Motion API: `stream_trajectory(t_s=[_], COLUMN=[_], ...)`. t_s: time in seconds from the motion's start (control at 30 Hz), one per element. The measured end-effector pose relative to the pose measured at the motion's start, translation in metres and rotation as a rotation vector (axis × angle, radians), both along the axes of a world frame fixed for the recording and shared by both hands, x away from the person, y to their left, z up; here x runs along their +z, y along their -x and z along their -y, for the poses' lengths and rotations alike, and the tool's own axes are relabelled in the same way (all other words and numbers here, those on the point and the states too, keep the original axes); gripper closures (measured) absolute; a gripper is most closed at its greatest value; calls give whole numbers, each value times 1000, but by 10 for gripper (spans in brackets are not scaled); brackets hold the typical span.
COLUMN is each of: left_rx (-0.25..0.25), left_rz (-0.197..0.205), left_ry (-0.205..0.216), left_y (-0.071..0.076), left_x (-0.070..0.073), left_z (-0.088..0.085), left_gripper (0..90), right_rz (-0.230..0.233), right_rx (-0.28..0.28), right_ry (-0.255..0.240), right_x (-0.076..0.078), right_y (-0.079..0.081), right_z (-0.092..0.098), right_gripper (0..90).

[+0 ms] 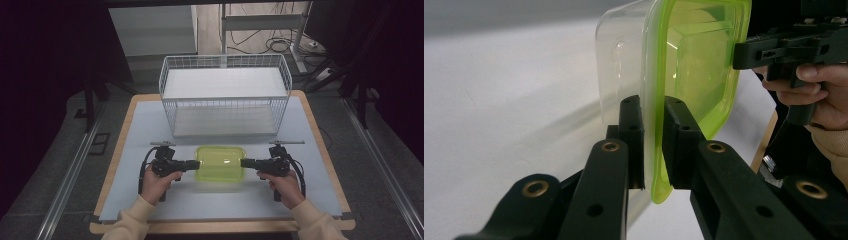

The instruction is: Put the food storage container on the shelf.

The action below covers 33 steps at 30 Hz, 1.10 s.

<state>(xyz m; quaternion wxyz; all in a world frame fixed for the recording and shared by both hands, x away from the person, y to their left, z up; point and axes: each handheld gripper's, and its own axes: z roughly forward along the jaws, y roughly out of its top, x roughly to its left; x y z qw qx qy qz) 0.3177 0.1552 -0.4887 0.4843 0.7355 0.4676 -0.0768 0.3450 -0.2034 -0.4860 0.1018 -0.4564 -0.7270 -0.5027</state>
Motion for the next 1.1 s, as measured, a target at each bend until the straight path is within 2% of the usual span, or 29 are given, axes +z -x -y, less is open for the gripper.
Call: stream_trajectory(t_s=[0.23, 0.5, 0.8, 1.1], left_rx=[4, 10, 19, 12], left_rz=[26, 36, 74, 103], left_ry=[1, 11, 24, 26], left_y=[-1, -1, -1, -5], left_x=[8, 13, 29, 44], left_z=[1, -1, -8, -7], left_gripper=[810, 810, 810, 810], right_rz=[27, 58, 106, 145], right_rx=[-4, -3, 7, 6], right_ry=[-5, -4, -11, -1], right_x=[7, 16, 33, 50], right_y=[0, -1, -4, -6], right_z=[0, -2, -7, -7], right_gripper=[811, 811, 811, 812])
